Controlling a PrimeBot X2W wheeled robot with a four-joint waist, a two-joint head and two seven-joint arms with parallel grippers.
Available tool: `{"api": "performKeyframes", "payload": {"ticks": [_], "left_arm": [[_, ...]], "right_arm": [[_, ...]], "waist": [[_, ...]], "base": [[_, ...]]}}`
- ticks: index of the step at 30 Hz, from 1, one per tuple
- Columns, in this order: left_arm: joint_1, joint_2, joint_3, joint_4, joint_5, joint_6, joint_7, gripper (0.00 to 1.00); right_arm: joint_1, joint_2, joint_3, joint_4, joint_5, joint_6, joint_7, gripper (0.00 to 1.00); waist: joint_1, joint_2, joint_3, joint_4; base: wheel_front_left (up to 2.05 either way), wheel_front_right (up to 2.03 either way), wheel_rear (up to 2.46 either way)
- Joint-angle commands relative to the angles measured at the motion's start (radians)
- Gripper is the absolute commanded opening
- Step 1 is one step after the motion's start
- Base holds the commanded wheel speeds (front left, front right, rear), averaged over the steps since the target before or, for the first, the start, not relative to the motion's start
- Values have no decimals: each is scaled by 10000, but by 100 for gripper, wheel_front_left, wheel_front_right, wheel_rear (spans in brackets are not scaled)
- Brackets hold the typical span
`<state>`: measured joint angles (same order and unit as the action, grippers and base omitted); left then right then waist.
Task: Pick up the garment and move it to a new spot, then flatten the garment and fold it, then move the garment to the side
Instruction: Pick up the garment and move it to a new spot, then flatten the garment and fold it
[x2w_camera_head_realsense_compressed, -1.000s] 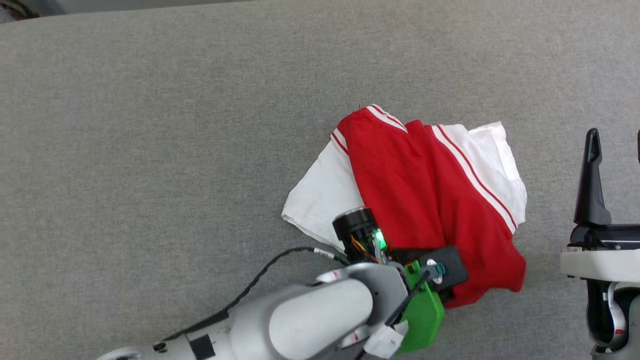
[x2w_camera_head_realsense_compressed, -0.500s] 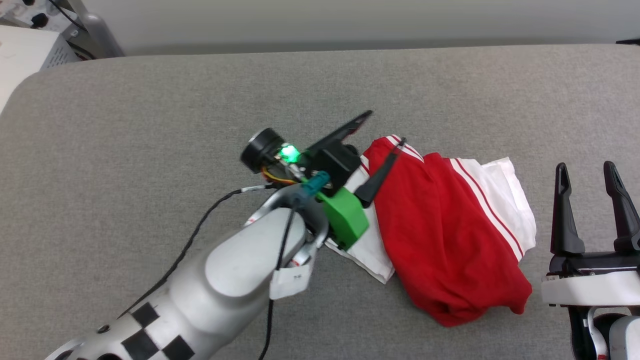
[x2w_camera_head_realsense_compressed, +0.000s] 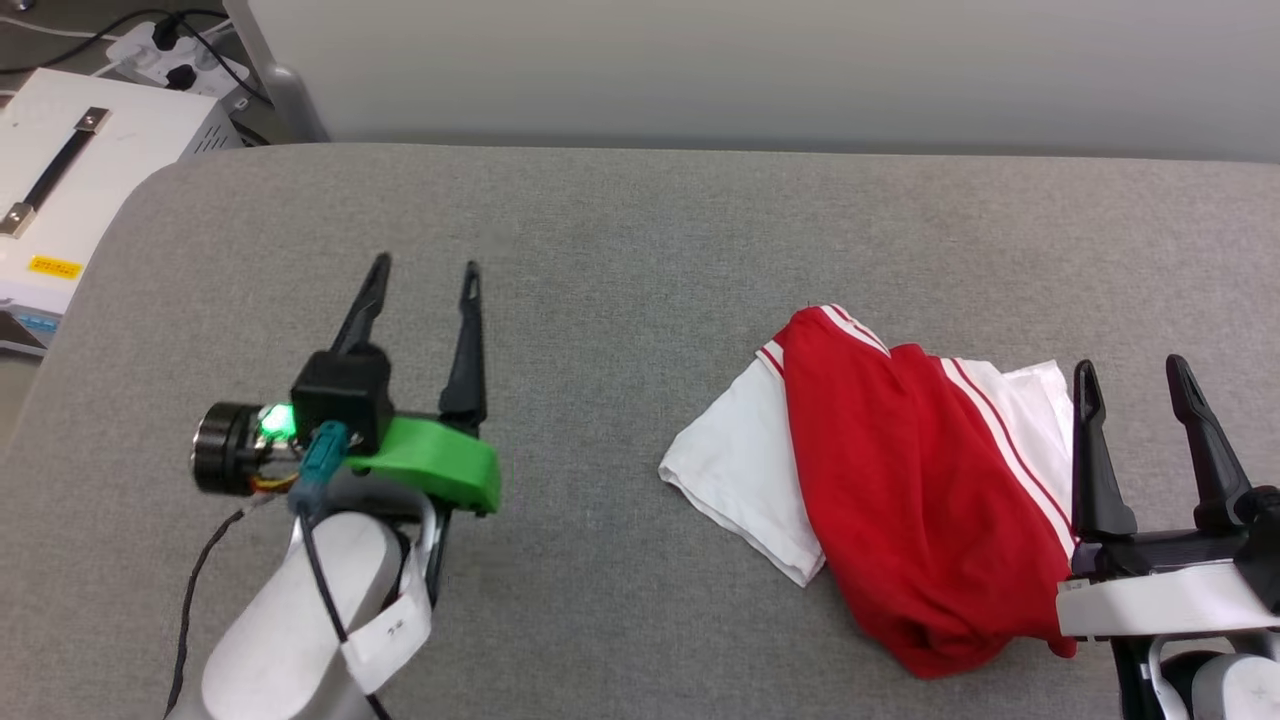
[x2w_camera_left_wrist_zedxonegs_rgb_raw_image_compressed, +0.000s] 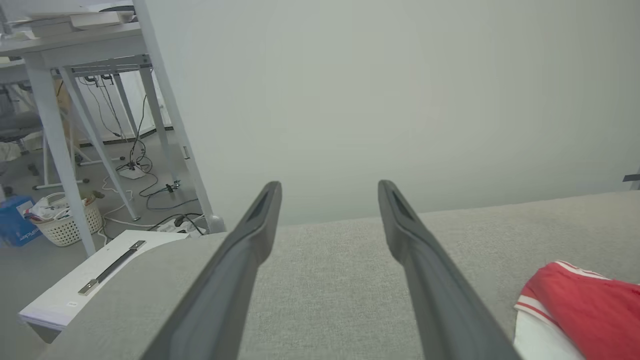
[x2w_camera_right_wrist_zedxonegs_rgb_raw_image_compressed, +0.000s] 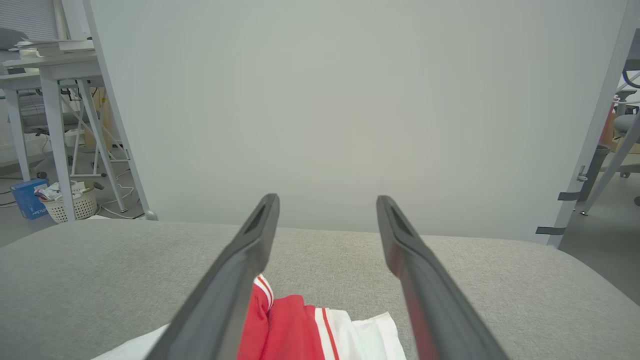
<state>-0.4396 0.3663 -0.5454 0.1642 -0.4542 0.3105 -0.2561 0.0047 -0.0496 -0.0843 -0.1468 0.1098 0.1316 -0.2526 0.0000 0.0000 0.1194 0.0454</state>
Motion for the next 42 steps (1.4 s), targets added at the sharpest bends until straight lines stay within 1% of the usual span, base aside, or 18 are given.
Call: {"api": "performKeyframes", "payload": {"ticks": [1, 3, 6, 9, 16, 24, 30, 36, 40, 42], "left_arm": [[478, -15, 355, -208, 223, 87, -55, 100], [1102, -108, 923, -507, 475, 60, -55, 100], [1943, -323, 1665, -813, 825, -114, -55, 100], [2721, -639, 2233, -1031, 1214, -446, -56, 100], [3850, -1473, 3033, -1103, 1997, -1302, -56, 100], [4422, -2183, 3573, -865, 2653, -2036, -56, 100], [4565, -2492, 3937, -705, 2980, -2429, -56, 100], [4545, -2641, 4231, -536, 3251, -2756, -57, 100], [4148, -2584, 4446, -587, 3420, -3056, -57, 100], [3689, -2473, 4550, -596, 3412, -3330, -57, 100]], "right_arm": [[178, -7, 38, 53, 6, -9, -92, 100], [226, -7, 84, 102, 75, -9, -92, 100], [307, -7, 164, 191, 154, -9, -92, 100], [401, -7, 231, 310, 224, -9, -92, 100], [703, -7, 278, 561, 404, -9, -92, 100], [1075, -7, 309, 841, 518, -9, -92, 100], [1189, -7, 315, 957, 536, -9, -92, 100], [1142, -7, 343, 1025, 552, -9, -92, 100], [1027, -7, 357, 992, 563, -9, -92, 100], [919, -7, 367, 965, 546, -9, -92, 100]], "waist": [[0, 0, -94, 65], [0, 0, -152, 80], [0, 0, -250, 74], [0, 0, -362, 58], [0, 0, -601, 25], [0, 0, -775, 3], [0, 0, -796, 18], [0, 0, -802, -17], [0, 0, -708, -84], [0, 0, -596, -116]], "base": [[0, 0, 0], [0, 0, 0], [0, 0, 0], [0, 0, 0], [0, 0, 0], [0, 0, 0], [0, 0, 0], [0, 0, 0], [0, 0, 0], [0, 0, 0]]}}
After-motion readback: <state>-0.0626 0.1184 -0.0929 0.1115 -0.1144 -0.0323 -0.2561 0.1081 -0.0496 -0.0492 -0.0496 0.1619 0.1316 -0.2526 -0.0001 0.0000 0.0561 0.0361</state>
